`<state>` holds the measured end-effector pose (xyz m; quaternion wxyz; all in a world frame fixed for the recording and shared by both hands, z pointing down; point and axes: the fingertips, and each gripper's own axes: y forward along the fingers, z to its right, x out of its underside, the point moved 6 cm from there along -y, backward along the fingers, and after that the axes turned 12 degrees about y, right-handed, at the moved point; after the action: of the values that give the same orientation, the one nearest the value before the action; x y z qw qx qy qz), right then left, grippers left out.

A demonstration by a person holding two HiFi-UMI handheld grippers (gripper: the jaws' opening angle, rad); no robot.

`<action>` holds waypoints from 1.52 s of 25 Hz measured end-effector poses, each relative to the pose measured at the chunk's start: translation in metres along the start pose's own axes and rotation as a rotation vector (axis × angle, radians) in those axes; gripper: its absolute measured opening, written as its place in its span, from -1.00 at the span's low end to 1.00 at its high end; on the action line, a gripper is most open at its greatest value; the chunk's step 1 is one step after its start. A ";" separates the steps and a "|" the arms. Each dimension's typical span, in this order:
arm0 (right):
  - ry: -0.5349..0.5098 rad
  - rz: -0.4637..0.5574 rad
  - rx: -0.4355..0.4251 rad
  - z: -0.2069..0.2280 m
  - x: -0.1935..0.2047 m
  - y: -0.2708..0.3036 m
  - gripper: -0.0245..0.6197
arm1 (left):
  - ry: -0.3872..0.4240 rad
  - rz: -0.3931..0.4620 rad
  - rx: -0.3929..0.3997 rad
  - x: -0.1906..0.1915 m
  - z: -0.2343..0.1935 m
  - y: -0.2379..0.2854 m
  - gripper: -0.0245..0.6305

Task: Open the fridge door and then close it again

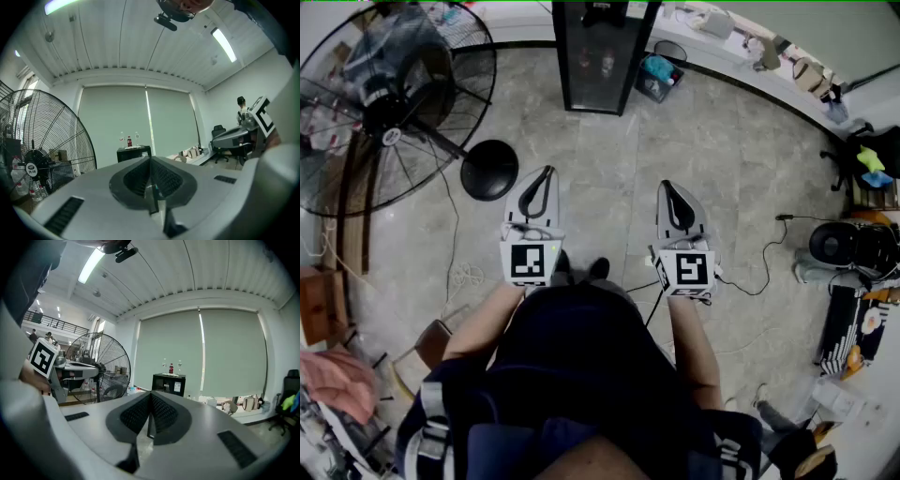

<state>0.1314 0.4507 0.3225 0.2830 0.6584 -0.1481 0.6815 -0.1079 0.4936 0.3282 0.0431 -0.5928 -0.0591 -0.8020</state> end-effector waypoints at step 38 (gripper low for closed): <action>-0.031 -0.014 -0.096 0.052 0.002 0.001 -0.87 | -0.011 -0.009 0.086 -0.004 0.036 0.066 -0.13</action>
<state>0.1733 0.4202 0.3288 0.3166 0.6556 -0.1802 0.6614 -0.0637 0.4334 0.3372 0.0647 -0.5944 -0.0963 -0.7958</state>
